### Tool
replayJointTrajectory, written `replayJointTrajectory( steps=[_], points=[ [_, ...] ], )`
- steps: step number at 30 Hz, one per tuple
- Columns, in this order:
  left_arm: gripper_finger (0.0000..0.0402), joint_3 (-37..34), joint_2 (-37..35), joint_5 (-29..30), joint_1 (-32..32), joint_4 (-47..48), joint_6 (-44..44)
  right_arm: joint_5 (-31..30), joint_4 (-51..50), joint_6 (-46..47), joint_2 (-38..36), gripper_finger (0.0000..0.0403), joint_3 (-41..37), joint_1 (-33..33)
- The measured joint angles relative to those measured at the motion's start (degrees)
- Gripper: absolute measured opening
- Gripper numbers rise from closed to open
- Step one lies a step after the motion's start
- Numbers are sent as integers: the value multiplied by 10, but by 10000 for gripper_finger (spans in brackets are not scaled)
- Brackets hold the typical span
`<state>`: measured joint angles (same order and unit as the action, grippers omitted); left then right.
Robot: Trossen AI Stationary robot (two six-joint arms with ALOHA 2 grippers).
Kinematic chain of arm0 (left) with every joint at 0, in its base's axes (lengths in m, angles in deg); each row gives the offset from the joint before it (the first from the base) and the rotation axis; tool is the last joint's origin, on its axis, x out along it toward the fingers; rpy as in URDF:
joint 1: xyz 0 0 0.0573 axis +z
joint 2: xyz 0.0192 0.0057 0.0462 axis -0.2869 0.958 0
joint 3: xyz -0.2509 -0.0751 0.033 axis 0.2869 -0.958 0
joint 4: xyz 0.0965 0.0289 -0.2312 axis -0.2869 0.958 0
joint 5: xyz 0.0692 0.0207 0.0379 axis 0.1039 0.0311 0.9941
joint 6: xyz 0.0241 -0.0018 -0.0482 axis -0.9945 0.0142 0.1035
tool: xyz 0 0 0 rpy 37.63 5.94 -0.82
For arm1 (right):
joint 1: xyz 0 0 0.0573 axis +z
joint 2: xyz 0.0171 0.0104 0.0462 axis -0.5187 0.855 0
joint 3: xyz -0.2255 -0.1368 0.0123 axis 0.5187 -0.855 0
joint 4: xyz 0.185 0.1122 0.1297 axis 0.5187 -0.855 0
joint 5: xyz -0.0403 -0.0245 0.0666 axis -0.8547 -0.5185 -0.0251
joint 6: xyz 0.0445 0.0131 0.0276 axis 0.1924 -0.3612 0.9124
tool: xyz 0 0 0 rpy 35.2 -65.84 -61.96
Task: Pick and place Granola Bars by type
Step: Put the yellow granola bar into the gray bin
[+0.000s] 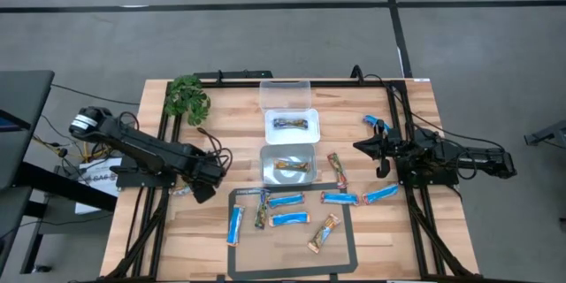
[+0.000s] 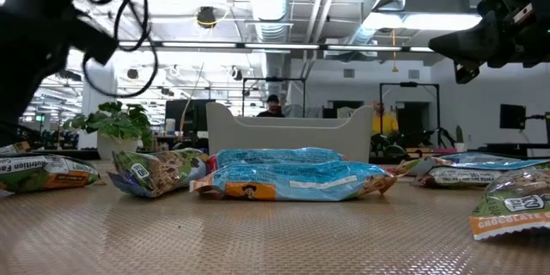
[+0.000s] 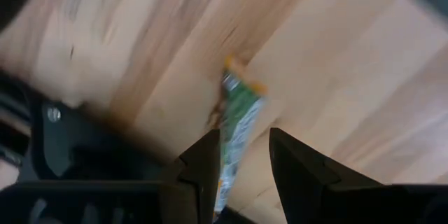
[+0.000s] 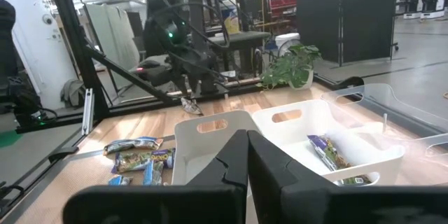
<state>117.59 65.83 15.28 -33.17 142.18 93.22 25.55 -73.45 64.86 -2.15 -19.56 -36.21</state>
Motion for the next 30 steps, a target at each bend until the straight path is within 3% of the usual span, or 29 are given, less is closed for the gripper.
replayJointTrajectory(
  steps=[10,22,30],
  points=[
    [116,-82,-18,-21,-14,-53,2,0,0,0,0,0,0,0],
    [116,-149,-18,-68,-16,-157,-69,0,0,0,0,0,0,0],
    [116,-157,-18,-33,-14,-178,-98,0,0,0,0,0,0,0]
  ],
)
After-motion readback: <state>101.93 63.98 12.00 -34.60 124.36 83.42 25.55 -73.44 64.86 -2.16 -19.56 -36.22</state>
